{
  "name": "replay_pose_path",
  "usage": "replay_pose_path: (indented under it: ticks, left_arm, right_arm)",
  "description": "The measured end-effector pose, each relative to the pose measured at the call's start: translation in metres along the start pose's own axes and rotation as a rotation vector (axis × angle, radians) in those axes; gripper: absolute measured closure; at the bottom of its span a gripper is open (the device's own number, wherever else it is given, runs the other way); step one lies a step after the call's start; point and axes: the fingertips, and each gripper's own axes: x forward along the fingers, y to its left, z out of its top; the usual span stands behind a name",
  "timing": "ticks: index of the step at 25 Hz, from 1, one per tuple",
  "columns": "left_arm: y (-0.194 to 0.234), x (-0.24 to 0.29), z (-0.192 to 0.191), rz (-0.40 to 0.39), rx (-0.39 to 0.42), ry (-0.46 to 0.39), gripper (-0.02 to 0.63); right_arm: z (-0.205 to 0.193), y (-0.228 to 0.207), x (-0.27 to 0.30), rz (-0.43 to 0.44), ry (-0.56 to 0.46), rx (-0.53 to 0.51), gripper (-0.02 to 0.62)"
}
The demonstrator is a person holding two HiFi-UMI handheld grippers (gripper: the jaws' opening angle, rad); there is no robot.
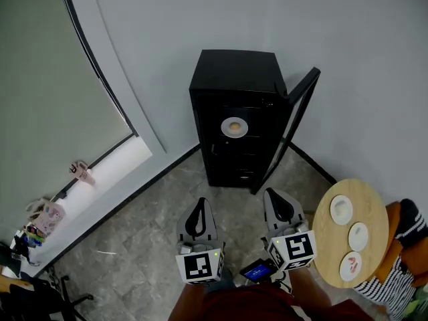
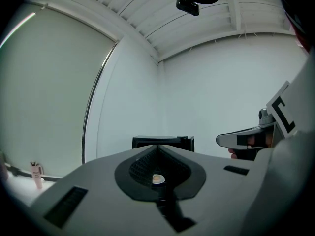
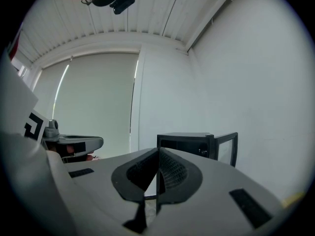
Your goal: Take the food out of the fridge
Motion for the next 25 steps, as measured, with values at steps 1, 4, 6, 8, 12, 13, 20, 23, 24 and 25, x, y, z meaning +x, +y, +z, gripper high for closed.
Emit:
replay_pose_path:
  ticks: [1,4,6,8,12,13,20,23,24,25]
  left_arm:
    - [0.007,0.003,0.001,-0.006,-0.002,-0.002,0.592]
    - [0.026,0.013,0.001,-0.025,-0.007,-0.002,0.592]
    - [0.037,0.020,-0.001,-0.039,-0.010,0.001,0.592]
    - [0.047,0.027,-0.002,-0.057,-0.013,0.004,0.592]
    - [0.058,0.038,-0.002,-0.098,-0.012,0.006,0.592]
    - [0.060,0.041,-0.002,-0.105,-0.012,0.004,0.592]
    - [0.056,0.061,-0.006,-0.143,-0.017,0.010,0.592]
    - [0.051,0.071,-0.010,-0.146,-0.018,0.015,0.593]
    - [0.050,0.074,-0.011,-0.143,-0.018,0.016,0.592]
    - [0.048,0.079,-0.012,-0.140,-0.019,0.017,0.592]
  right_arm:
    - [0.002,0.004,0.006,-0.007,0.000,0.001,0.575]
    - [0.006,0.015,0.023,-0.022,0.000,-0.008,0.575]
    - [0.007,0.021,0.034,-0.034,-0.001,-0.018,0.575]
    - [0.008,0.026,0.043,-0.052,-0.001,-0.019,0.575]
    - [0.011,0.033,0.051,-0.086,-0.003,-0.026,0.575]
    - [0.011,0.032,0.052,-0.097,-0.002,-0.025,0.575]
    - [0.003,0.021,0.061,-0.130,0.014,-0.022,0.575]
    - [-0.002,0.012,0.067,-0.131,0.018,-0.014,0.575]
    - [-0.003,0.008,0.070,-0.129,0.017,-0.011,0.575]
    - [-0.004,0.004,0.073,-0.126,0.015,-0.012,0.575]
